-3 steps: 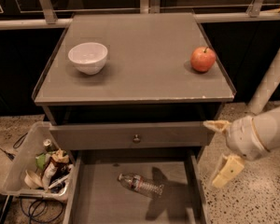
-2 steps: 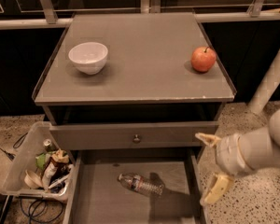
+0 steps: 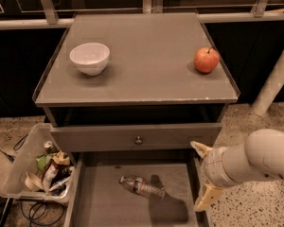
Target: Pick water bottle from middle drawer and place on counter
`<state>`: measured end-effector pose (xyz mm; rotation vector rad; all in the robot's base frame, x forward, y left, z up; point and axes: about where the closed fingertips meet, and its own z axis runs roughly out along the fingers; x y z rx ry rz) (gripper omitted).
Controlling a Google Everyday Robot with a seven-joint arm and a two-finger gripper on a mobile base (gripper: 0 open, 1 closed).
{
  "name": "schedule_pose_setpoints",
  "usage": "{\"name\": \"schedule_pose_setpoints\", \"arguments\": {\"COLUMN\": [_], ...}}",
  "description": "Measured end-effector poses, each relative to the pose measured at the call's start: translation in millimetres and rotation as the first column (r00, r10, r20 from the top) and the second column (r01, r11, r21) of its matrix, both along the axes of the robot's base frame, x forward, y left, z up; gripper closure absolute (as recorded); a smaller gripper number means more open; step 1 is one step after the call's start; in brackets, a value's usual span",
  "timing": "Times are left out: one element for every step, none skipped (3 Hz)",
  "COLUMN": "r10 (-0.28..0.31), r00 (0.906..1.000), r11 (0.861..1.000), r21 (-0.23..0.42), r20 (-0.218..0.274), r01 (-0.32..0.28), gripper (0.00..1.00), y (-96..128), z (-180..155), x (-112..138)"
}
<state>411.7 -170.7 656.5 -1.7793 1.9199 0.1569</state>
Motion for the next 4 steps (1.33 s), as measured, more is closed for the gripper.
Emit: {"name": "schedule_pose_setpoints", "arguments": {"r10": [0.000, -0.009, 0.025, 0.061], "r00": [1.0000, 0.9998, 0.9980, 0.9913], "r11": [1.000, 1.000, 0.999, 0.995], "r21": [0.001, -0.006, 0.023, 0.090], "r20": [0.001, -0.017, -0.059, -0.116], "r01": [0.000, 0.009, -0.023, -0.051], "gripper": [0.00, 0.00, 0.00, 0.00], "y": [0, 7, 36, 71], "z": [1, -10, -46, -94], "x": [0, -3, 5, 9]}}
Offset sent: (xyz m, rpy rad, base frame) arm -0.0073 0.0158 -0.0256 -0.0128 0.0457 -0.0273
